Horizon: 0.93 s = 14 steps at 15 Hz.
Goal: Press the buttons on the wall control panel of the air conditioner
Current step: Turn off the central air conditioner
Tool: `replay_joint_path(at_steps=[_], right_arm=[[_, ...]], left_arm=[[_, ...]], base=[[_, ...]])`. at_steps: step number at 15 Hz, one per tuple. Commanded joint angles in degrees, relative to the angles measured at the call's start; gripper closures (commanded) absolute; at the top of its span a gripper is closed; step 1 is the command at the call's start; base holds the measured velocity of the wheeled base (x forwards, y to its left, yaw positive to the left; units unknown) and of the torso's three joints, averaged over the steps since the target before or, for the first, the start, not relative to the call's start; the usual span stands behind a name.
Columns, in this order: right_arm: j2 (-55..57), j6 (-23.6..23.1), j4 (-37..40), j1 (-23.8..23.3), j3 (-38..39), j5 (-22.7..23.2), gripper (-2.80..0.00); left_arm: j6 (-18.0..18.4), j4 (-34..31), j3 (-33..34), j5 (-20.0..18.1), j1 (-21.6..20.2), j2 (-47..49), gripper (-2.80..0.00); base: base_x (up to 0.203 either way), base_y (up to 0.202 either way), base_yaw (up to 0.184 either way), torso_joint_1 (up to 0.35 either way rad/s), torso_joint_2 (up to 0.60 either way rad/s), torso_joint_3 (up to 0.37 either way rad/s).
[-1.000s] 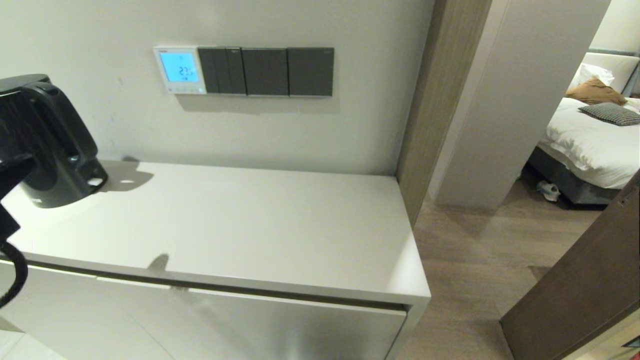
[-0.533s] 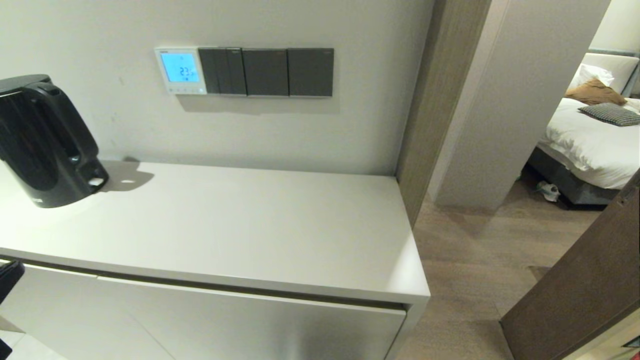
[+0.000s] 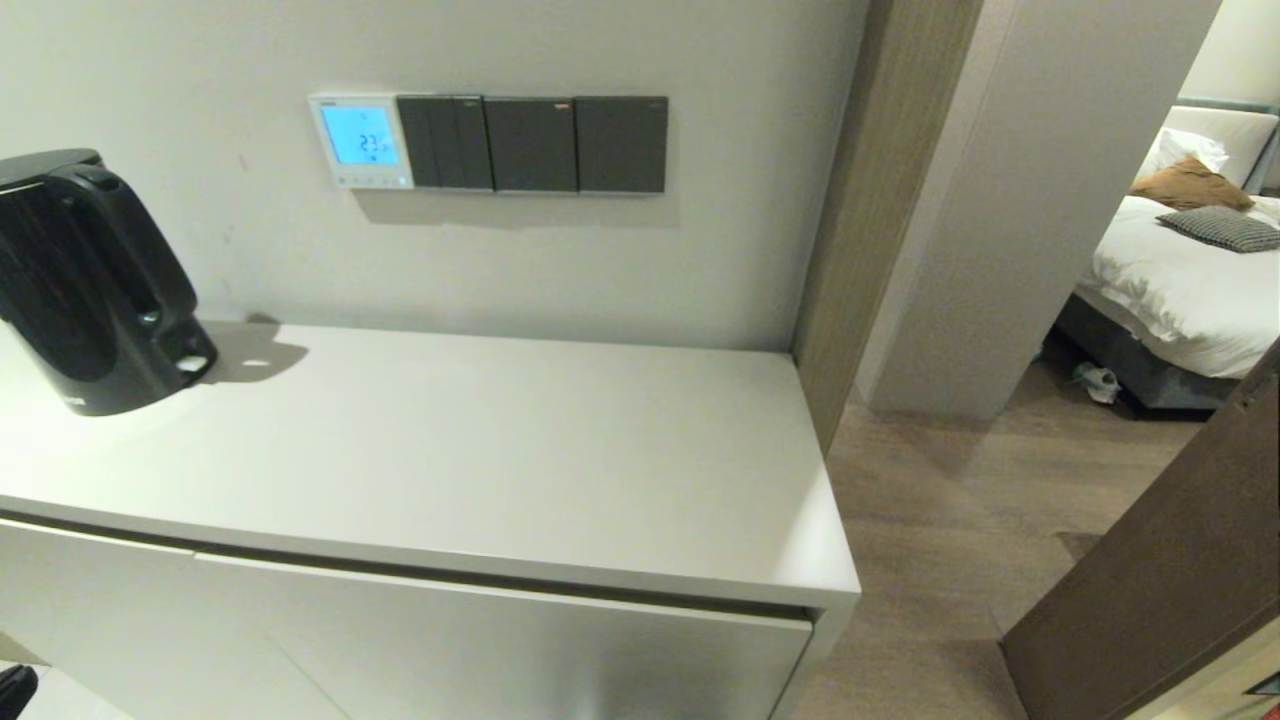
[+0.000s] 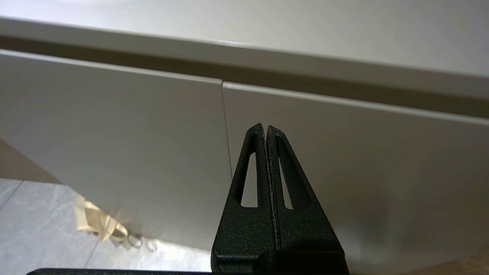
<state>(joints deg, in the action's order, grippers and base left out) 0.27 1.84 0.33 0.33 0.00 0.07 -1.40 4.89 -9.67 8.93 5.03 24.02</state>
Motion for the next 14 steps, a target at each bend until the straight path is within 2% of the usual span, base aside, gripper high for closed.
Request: replay_joint_path(at_steps=[1, 4, 6, 14], right_arm=[[0.08, 0.0, 0.02, 0.02, 0.09, 0.01, 0.0], [0.08, 0.0, 0.02, 0.02, 0.09, 0.01, 0.0], [0.08, 0.0, 0.02, 0.02, 0.09, 0.01, 0.0], [0.08, 0.0, 0.02, 0.02, 0.09, 0.01, 0.0]], left_arm=[[-0.13, -4.66, 0.16, 0.11, -0.09, -5.79, 0.0], [-0.05, -5.96, 1.47, -0.06, -3.24, -6.95, 0.0], [0.09, -6.2, 2.63, -1.94, -5.54, -8.1, 0.0], [0.61, -6.11, 6.25, -2.87, -5.48, -10.84, 0.0]], base=[[0.0, 0.0, 0.0, 0.0, 0.0, 0.0], [0.0, 0.0, 0.0, 0.0, 0.0, 0.0], [0.0, 0.0, 0.0, 0.0, 0.0, 0.0], [0.0, 0.0, 0.0, 0.0, 0.0, 0.0]])
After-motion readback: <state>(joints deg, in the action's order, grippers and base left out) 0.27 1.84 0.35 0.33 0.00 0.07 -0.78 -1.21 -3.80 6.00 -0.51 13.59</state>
